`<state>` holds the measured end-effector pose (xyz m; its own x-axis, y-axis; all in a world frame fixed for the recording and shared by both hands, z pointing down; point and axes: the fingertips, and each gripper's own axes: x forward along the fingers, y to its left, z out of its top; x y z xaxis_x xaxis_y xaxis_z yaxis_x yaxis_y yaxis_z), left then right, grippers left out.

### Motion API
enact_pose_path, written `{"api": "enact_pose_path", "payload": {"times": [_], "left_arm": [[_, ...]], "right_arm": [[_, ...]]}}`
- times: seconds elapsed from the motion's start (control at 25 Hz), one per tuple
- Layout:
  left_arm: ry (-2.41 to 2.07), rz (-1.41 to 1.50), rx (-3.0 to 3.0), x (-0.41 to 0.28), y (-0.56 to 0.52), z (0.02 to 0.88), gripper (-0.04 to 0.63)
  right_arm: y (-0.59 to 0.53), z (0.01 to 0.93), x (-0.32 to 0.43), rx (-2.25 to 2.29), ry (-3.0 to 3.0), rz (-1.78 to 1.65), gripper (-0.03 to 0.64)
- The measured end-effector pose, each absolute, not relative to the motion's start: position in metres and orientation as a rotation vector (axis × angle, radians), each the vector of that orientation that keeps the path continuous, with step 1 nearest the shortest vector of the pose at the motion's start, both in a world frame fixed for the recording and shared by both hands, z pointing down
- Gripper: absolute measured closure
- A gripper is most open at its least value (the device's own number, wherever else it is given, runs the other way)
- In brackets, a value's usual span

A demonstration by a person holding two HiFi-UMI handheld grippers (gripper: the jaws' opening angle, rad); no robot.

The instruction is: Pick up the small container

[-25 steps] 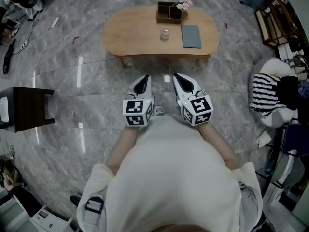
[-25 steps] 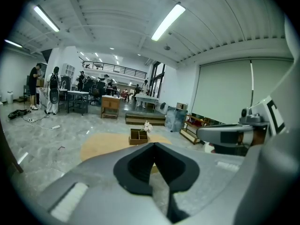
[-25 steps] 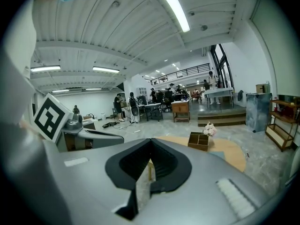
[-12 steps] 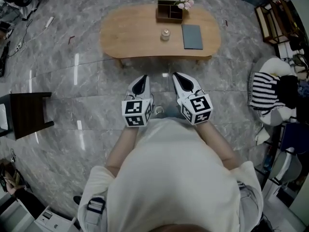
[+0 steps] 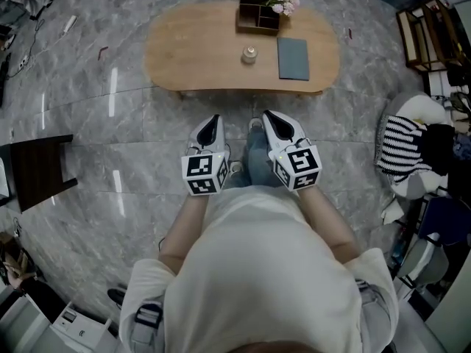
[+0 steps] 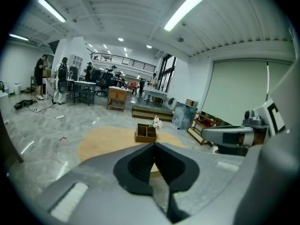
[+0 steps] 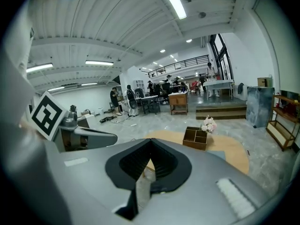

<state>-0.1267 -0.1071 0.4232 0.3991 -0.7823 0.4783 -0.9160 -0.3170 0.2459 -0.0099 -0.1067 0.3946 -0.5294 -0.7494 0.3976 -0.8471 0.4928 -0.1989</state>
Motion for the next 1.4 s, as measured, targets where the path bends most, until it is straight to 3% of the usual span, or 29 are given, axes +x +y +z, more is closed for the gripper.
{"api": "enact_pose_path", "payload": {"times": [0.52,1.4], "left_arm": [[-1.458,0.426,2.11,-0.101,-0.196,0.474,0.594],[-1.466,0.5,1.972,-0.094,-0.305,0.641,0.594]], "right_arm": [[-0.198,0.461,0.013,1.265,-2.45,0.536,0.618],[-0.337,0.645,0.022,1.144,-2.387,0.567,0.617]]}}
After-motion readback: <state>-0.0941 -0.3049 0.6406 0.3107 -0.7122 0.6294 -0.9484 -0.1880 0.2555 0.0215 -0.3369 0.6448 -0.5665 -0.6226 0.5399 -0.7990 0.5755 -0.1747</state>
